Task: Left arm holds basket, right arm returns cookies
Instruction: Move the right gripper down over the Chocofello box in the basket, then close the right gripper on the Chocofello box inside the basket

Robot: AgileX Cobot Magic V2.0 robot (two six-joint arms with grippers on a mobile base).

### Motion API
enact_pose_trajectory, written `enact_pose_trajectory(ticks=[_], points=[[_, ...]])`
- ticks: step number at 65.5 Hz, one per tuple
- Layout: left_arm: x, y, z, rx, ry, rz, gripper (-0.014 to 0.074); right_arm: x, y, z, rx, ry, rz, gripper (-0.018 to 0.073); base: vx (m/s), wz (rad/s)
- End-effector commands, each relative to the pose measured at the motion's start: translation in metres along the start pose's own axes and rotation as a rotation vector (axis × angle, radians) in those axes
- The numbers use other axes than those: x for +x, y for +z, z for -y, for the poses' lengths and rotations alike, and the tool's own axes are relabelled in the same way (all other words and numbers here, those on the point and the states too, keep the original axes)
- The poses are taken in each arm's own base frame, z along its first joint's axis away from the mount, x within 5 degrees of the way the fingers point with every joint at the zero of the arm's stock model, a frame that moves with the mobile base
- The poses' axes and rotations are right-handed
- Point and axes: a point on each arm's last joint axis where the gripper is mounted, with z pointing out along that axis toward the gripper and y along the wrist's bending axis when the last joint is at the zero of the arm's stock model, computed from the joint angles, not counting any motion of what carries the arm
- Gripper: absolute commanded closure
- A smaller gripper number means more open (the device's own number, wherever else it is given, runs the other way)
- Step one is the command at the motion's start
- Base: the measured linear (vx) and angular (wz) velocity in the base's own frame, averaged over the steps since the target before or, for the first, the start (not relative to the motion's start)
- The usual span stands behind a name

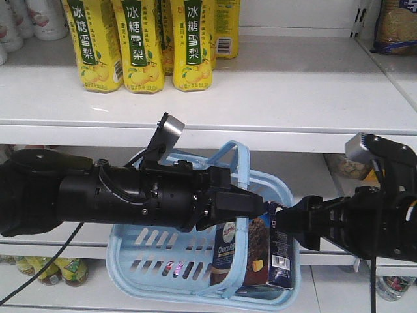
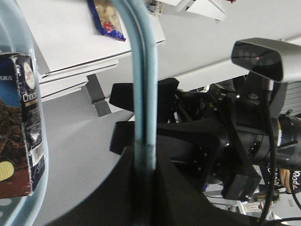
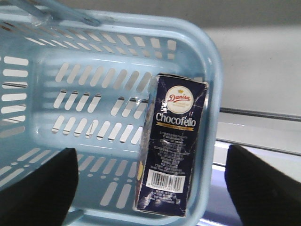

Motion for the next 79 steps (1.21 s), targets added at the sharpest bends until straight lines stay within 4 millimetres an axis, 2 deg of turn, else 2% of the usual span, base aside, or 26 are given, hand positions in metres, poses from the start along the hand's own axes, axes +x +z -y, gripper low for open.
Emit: enact_pose_trajectory(ticks=[1,27,62,79], points=[[-0.013,-0.010,0.026,0.103,-0.015,0.102,0.0603,-0.012,0.003,-0.008,-0.050,-0.001,0.038,-0.0060,0.00,0.00],[-0.013,-0.010,0.026,0.103,-0.015,0.102,0.0603,-0.010,0.042,-0.005,-0.088,0.007,-0.083,-0.0020,0.00,0.00],[-0.013,-0.010,0.026,0.103,-0.015,0.102,0.0603,-0.008,0.066,0.005,-0.034,0.008,-0.124,-0.0020,0.00,0.00],[-0.013,-0.010,0.026,0.103,-0.015,0.102,0.0603,-0.010,0.069,0.004,-0.050,0.027,-0.113,-0.0020,0.00,0.00]])
